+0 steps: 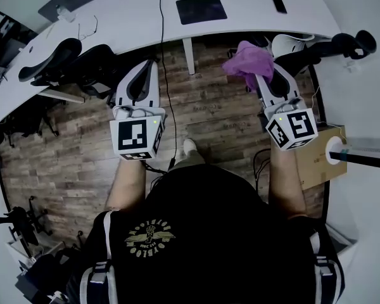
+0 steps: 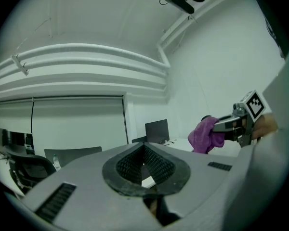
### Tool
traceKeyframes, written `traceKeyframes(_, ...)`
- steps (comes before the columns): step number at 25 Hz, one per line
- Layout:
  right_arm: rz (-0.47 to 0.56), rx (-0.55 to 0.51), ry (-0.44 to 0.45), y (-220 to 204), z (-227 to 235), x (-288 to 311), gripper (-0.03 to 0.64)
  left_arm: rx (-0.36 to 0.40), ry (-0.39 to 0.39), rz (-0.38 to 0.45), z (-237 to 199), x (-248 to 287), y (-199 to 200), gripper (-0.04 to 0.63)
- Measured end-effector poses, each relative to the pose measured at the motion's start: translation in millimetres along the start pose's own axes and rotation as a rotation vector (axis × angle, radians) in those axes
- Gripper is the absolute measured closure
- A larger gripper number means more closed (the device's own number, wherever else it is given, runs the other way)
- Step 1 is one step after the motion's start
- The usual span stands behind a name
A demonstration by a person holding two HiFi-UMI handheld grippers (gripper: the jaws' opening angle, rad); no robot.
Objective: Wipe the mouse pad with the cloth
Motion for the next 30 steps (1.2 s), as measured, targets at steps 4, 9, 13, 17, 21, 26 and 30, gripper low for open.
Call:
traceKeyframes(4, 0.0, -0.012, -0.008, 2, 4, 23, 0.528, -0.007, -0.011, 0.015, -17, 19, -1, 0.594)
traceKeyframes(9, 0.004, -0.04, -0.035, 12, 11, 52, 0.528, 0.005, -0.022, 0.046, -39, 43, 0, 0.592)
traceKeyframes(13, 0.009, -0.052, -0.067, 14, 17, 65, 0.528, -0.014, -0.037, 0.043, -53, 60, -9, 0.594)
traceKeyframes(17, -0.003, -0.044, -0.084, 10, 25, 74, 0.528, -0.027, -0.046, 0.032, -58, 74, -15, 0.592)
traceKeyframes(21, -0.006, -0.041, -0.085, 5, 41, 85, 0.528, -0.028, -0.039, 0.029, -63, 92, -22, 0.592)
traceKeyframes(26, -0.007, -0.023, -0.073, -6, 68, 106, 0.528, -0.023, -0.02, 0.013, -65, 120, -31, 0.592)
traceKeyframes(30, -0.004, -0.006, -0.05, -14, 93, 130, 0.528, -0.015, -0.003, 0.0, -65, 145, -38, 0.592)
Point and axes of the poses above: the fingertips, and each gripper's own axes: x forward along the fingers, z to its right, y out of its top, the point moved 2 cm from there along -x, backward along the fingers, and after that the axes turned 13 degrees about z, right-handed, at the moved point
